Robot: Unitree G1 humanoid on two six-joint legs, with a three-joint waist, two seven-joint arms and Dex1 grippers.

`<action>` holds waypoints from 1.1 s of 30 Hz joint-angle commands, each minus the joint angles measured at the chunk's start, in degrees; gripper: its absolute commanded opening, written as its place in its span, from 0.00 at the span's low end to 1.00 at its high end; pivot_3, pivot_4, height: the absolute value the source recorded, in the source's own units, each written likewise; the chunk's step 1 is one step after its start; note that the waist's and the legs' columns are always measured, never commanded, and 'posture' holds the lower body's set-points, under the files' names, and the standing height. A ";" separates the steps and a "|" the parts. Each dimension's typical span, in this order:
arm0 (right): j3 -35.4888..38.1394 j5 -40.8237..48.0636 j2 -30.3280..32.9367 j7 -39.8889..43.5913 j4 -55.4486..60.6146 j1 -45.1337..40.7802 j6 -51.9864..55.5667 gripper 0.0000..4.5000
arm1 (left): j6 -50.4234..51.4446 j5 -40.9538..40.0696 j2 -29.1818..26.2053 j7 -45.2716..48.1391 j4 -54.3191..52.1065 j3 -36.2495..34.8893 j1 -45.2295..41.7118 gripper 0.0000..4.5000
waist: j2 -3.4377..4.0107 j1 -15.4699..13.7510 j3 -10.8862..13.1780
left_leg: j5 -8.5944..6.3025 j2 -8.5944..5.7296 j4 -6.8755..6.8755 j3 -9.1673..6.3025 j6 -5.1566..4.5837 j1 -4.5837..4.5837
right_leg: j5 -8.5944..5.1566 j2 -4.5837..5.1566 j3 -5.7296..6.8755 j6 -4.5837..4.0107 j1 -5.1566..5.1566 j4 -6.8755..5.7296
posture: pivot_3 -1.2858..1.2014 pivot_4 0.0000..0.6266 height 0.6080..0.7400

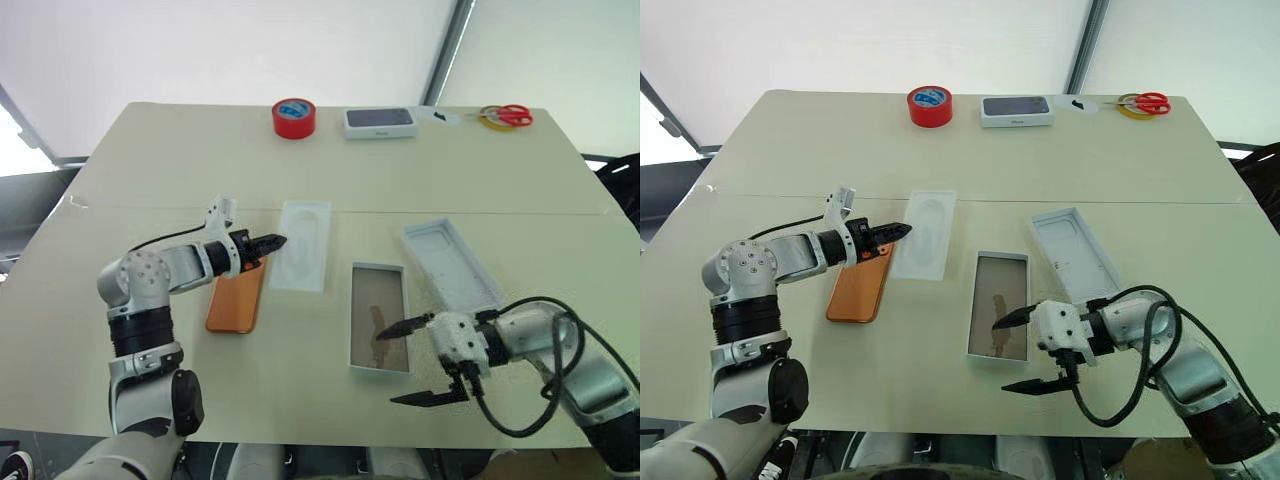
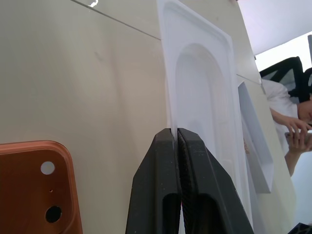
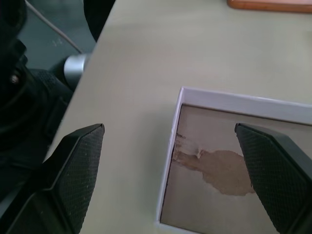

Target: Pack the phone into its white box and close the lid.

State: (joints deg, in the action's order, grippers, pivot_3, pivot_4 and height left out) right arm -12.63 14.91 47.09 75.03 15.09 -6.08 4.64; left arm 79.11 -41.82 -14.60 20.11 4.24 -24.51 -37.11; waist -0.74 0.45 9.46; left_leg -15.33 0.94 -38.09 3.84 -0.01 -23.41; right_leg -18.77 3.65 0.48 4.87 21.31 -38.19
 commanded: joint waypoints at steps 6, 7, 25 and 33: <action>-1.36 -5.76 -3.63 -3.32 -7.50 -6.13 -7.79 0.27 | -3.49 -2.30 1.74 -1.77 -6.69 -0.84 1.10 0.00 | -0.06 0.02 0.02 | 0.01 0.00 0.00 0.00 0.01 0.00 | 0.00 0.01 0.00 0.00 -0.01 0.01 | 0.52 0.24 1.00; -1.21 -6.57 -4.39 -4.32 -9.10 -7.43 -8.67 0.16 | -3.39 -2.66 2.05 -2.02 -6.70 -1.18 0.96 0.00 | -0.06 0.07 0.02 | 0.01 0.00 -0.01 0.00 0.03 0.00 | 0.00 0.00 0.00 0.00 -0.01 0.01 | 0.52 0.24 1.00; -1.97 -10.06 -13.14 -8.99 -23.52 -20.38 -11.25 0.44 | -6.35 -5.56 9.51 -7.58 -4.53 -0.52 -2.17 0.00 | -0.09 0.12 0.04 | 0.03 0.00 0.00 0.00 0.05 0.00 | 0.01 0.00 0.04 0.01 0.01 0.00 | 0.52 0.24 1.00; 6.65 -4.48 -7.49 -8.27 -24.04 -20.00 -9.66 0.89 | -7.52 -5.54 11.81 -8.73 -3.04 1.69 -1.28 0.00 | -0.08 -0.19 0.04 | 0.03 -0.01 0.00 0.00 0.05 -0.01 | 0.01 0.00 0.04 0.01 0.00 0.01 | 0.52 0.24 1.00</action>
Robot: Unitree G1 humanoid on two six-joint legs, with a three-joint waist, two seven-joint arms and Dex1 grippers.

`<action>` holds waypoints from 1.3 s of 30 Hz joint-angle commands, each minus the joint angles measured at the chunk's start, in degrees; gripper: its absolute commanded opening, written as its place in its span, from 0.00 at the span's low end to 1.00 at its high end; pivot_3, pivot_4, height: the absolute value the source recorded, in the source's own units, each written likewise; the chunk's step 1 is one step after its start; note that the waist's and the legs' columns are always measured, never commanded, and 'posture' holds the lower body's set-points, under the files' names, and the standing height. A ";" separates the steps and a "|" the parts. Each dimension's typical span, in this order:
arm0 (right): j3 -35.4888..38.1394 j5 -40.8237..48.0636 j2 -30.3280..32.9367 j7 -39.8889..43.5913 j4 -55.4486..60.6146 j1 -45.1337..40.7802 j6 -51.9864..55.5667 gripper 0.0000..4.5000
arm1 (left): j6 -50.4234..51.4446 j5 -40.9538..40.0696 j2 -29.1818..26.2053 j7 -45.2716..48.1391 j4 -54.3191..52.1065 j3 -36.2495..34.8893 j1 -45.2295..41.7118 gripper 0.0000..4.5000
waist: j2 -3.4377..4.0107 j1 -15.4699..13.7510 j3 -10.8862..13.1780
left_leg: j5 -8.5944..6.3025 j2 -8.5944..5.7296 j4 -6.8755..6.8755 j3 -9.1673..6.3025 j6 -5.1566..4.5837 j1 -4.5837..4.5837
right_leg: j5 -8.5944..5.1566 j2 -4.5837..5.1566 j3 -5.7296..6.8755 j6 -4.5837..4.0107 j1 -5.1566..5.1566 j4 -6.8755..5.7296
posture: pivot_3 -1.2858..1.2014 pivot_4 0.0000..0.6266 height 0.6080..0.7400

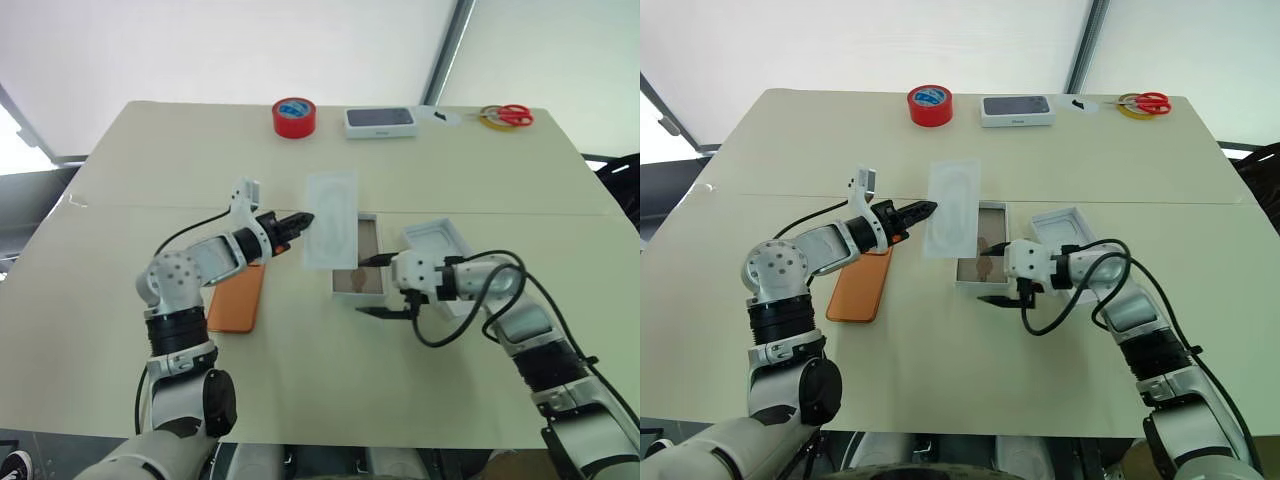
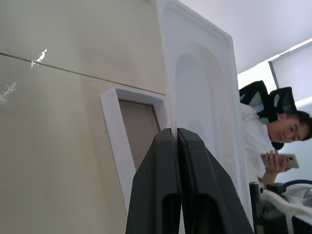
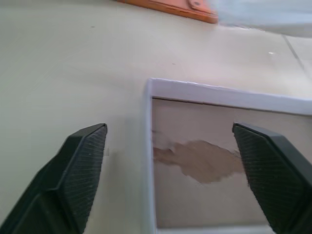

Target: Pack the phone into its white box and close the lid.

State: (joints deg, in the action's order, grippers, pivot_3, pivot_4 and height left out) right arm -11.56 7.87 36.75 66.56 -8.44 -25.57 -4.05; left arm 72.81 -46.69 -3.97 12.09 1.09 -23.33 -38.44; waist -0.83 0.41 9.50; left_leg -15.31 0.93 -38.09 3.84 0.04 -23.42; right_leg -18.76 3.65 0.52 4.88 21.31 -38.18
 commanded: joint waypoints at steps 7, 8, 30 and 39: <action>9.41 -1.21 8.88 -1.16 -16.32 -3.73 -9.27 0.89 | -5.13 2.11 5.54 -4.28 3.37 3.08 0.19 0.00 | -0.01 -0.62 0.00 | 0.00 -0.01 -0.01 0.03 -0.01 0.01 | 0.01 0.00 -0.01 0.01 -0.03 0.05 | 0.52 0.24 1.00; 9.45 -1.98 8.90 -1.98 -17.79 -4.28 -10.61 0.89 | -5.53 2.61 5.93 -4.47 3.77 3.59 0.23 0.00 | -0.01 -0.59 0.00 | 0.00 -0.01 0.00 0.05 -0.01 0.01 | 0.01 0.00 -0.02 0.01 -0.02 0.04 | 0.52 0.24 1.00; 10.85 4.67 3.12 -4.50 -11.62 -4.87 -5.08 0.90 | -5.12 2.07 5.91 -4.99 0.67 6.33 -1.16 0.56 | 0.00 -0.84 0.00 | 0.01 0.01 -0.04 0.05 0.01 0.01 | 0.02 -0.02 -0.02 0.04 -0.04 0.05 | 0.52 0.24 1.00; 6.97 1.57 -2.07 -7.59 -6.27 -5.84 -2.63 0.37 | -25.74 12.14 -9.82 12.24 -14.59 18.27 9.59 0.58 | 0.04 -0.44 -0.02 | 0.03 0.01 0.04 0.07 0.07 0.02 | 0.02 -0.05 -0.03 0.04 0.00 0.06 | 0.52 0.24 1.00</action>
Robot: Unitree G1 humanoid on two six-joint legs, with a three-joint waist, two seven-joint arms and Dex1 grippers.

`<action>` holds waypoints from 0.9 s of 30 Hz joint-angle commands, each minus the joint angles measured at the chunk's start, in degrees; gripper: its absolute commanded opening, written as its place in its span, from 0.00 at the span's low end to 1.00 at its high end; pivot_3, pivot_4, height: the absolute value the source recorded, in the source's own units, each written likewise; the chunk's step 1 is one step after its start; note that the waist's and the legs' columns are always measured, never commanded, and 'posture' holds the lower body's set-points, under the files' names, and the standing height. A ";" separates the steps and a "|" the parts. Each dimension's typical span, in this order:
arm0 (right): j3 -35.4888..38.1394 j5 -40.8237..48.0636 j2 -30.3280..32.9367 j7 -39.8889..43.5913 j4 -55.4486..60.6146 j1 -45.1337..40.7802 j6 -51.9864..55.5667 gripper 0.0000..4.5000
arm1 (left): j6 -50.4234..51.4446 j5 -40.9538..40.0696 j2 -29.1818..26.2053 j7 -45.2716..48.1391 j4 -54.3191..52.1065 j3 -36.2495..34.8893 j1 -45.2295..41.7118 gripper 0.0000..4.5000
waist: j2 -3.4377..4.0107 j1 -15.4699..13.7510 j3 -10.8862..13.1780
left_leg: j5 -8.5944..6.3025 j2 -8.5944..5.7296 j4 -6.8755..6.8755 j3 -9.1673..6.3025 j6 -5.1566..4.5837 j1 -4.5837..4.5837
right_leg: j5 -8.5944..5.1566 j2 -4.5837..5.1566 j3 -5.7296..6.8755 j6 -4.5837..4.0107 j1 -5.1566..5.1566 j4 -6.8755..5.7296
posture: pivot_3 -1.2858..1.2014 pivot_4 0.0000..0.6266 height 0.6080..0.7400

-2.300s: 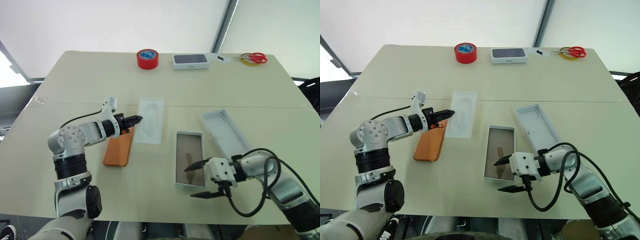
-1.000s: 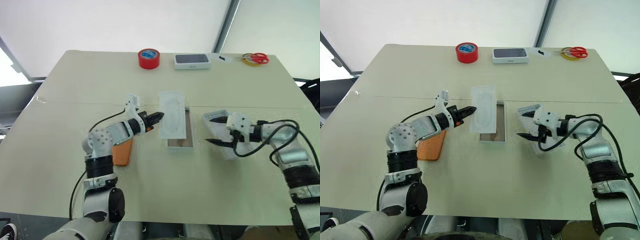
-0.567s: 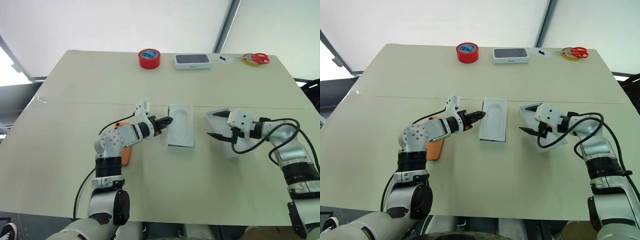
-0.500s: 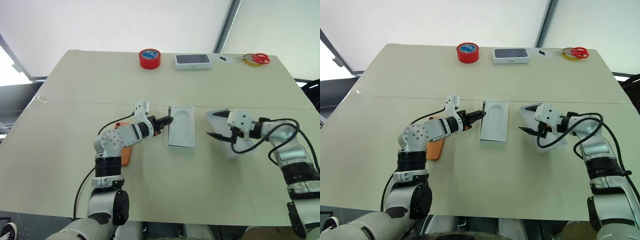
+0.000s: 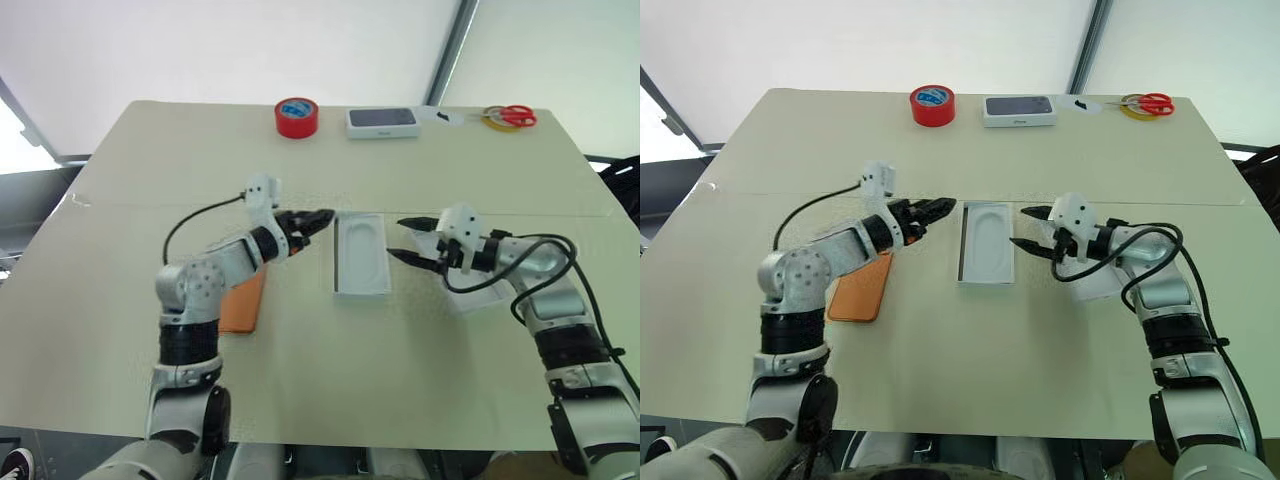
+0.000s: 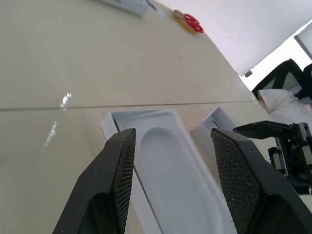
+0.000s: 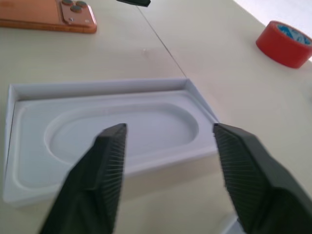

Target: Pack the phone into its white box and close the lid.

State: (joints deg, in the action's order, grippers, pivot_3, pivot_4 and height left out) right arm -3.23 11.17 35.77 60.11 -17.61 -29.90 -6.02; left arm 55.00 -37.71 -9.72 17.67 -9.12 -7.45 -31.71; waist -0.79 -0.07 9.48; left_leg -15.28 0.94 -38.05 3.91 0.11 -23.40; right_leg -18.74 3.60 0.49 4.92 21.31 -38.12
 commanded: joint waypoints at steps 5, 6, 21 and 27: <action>-7.58 -10.52 -2.18 -3.03 1.04 -3.19 -3.48 0.01 | -42.73 25.59 -20.45 19.09 -0.93 13.47 13.40 0.58 | 0.04 0.84 0.00 | 0.00 0.00 0.10 0.06 0.01 0.00 | 0.00 0.01 -0.03 -0.01 0.04 0.04 | 0.52 0.24 1.00; -8.88 -12.97 -2.30 -4.20 0.11 -3.80 -4.03 0.01 | -48.15 27.64 -21.81 20.28 0.77 13.93 14.79 0.58 | 0.04 0.81 0.00 | 0.00 0.00 0.13 0.11 0.00 0.01 | -0.01 0.02 -0.05 -0.02 0.07 0.04 | 0.52 0.24 1.00; -16.74 -21.64 -6.30 -4.87 -3.35 -8.02 -8.08 0.01 | -47.53 16.85 -19.08 23.95 -0.40 5.04 19.19 0.58 | 0.02 1.00 0.01 | -0.08 0.00 0.12 0.08 -0.14 -0.03 | 0.00 0.16 -0.03 -0.03 0.11 0.01 | 0.52 0.24 1.00; -15.89 -21.20 -7.53 -5.48 -4.65 -8.86 -8.52 0.01 | -45.55 15.03 -17.90 22.28 -1.43 3.21 18.71 0.58 | 0.02 0.89 0.01 | -0.09 0.01 0.10 0.08 -0.17 -0.04 | 0.00 0.15 -0.03 -0.02 0.10 0.00 | 0.52 0.24 1.00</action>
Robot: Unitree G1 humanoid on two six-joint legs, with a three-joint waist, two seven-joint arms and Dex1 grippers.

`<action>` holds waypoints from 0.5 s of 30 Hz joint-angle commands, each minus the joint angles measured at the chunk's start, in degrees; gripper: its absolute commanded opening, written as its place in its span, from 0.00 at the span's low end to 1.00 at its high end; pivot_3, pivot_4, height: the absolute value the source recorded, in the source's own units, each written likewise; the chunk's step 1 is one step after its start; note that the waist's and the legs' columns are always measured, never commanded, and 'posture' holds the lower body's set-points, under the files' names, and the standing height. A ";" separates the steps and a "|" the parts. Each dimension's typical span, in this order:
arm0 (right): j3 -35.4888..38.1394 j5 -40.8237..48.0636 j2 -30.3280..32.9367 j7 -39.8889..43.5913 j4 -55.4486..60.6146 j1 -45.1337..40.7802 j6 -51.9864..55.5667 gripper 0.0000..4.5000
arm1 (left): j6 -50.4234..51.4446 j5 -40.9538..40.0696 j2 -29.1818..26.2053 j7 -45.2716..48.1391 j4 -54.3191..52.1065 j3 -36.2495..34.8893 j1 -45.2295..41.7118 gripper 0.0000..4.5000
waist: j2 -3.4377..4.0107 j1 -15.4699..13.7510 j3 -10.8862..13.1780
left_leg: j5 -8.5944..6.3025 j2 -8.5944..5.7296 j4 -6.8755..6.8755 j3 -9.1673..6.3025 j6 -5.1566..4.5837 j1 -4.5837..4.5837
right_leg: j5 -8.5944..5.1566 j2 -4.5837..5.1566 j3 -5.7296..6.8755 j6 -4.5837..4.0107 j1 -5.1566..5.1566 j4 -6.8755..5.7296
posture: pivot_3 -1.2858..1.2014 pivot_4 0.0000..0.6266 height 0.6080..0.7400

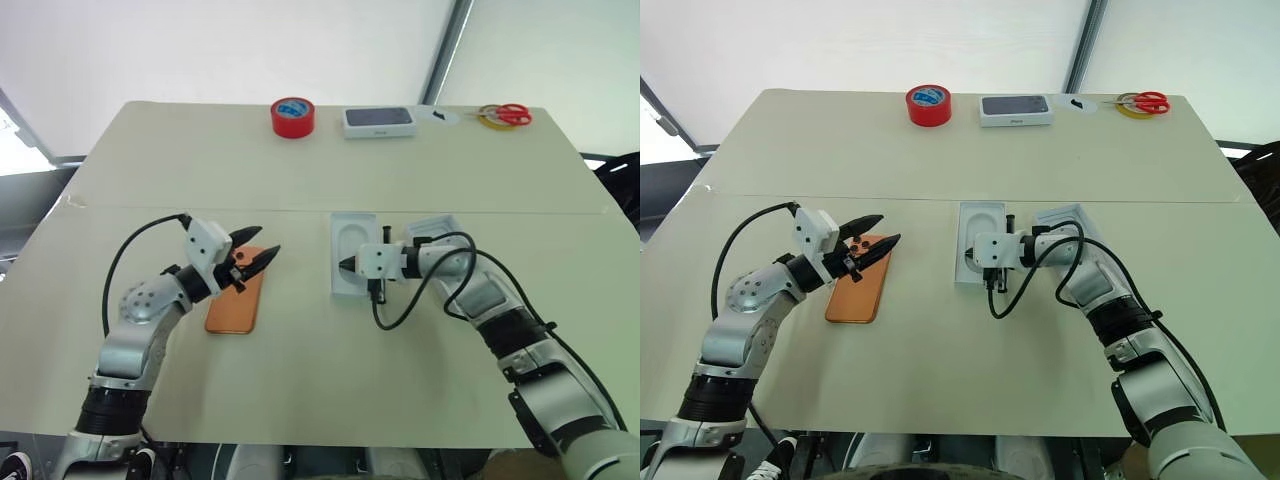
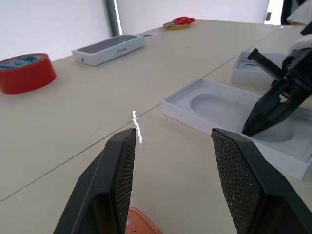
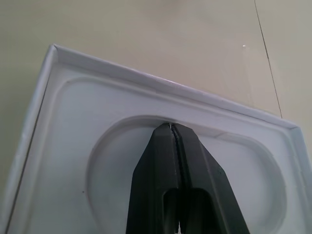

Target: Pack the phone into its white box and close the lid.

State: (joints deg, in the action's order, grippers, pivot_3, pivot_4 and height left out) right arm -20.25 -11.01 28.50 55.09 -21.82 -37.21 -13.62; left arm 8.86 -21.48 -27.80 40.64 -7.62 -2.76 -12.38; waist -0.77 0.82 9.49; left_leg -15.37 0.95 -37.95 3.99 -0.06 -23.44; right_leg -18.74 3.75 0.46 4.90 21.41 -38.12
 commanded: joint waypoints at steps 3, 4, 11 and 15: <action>1.36 -0.24 0.53 -1.61 -2.21 -2.02 -2.33 0.01 | 2.27 -2.04 0.43 -1.14 -3.51 -1.84 -0.23 0.58 | 0.00 0.00 0.00 | 0.00 0.00 0.00 0.00 0.00 0.00 | 0.00 0.00 0.00 0.00 0.01 -0.01 | 0.52 0.24 1.00; 1.65 -0.22 0.71 -1.91 -2.79 -2.31 -2.47 0.01 | 3.03 -2.29 0.43 -1.38 -3.64 -2.04 -0.08 0.58 | 0.00 0.03 0.00 | 0.00 0.00 0.00 0.00 0.00 0.00 | 0.00 0.00 0.00 0.00 0.00 -0.01 | 0.52 0.24 1.00; 3.68 0.56 0.24 -5.61 -4.35 -4.52 -2.88 0.01 | 20.15 -11.65 -2.61 -4.26 -7.20 -7.77 1.03 0.58 | -0.01 0.31 0.01 | 0.00 0.01 0.02 0.00 0.01 0.00 | 0.00 0.00 0.00 0.00 0.02 -0.02 | 0.52 0.24 1.00; 5.37 7.51 -4.49 -3.87 2.35 -3.82 3.83 0.01 | 35.96 -25.77 -8.27 -2.93 -6.69 -17.57 3.74 0.58 | -0.02 0.65 0.01 | 0.01 0.03 0.04 -0.02 0.01 0.00 | 0.00 -0.02 0.00 0.00 0.02 -0.01 | 0.52 0.24 1.00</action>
State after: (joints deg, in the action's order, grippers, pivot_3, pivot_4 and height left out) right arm -16.32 -7.72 26.01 50.61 -25.19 -40.26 -12.58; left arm 37.42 -39.62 -33.69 37.18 -13.75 -13.93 -9.41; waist -0.79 1.47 9.51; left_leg -15.36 1.01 -37.90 3.98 -0.05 -23.44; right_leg -18.74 3.73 0.45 4.90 21.46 -38.13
